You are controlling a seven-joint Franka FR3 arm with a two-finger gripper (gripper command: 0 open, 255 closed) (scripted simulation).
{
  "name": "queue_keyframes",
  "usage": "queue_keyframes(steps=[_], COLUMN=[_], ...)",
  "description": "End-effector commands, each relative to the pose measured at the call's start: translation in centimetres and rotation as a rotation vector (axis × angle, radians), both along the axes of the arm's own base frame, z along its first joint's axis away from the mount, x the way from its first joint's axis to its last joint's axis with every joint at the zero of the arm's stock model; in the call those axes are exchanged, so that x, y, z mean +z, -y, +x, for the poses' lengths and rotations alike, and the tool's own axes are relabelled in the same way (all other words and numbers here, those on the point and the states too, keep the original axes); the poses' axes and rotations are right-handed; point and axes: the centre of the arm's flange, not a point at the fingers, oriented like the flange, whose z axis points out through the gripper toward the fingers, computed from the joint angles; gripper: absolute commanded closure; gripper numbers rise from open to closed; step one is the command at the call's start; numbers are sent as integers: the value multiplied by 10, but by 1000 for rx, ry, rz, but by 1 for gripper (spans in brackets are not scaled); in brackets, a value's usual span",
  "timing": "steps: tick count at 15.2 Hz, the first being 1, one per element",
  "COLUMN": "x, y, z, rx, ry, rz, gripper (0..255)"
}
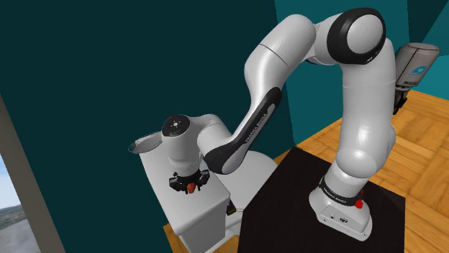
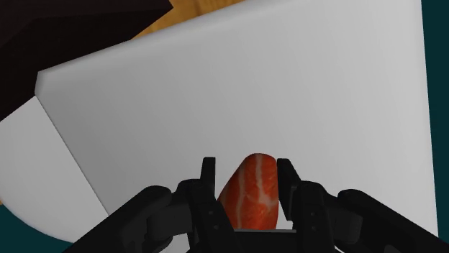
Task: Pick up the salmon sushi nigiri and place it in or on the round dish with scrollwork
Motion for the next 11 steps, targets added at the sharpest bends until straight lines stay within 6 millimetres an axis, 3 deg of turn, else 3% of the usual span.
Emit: queue_keyframes(steps=[1,4,11], x=[-5,-5,32], y=[4,4,4], z=[0,-1,-1], rx=[-4,-4,-4], ry=[-11,-10,-10], rz=[-10,-10,-10], gripper=[255,255,255])
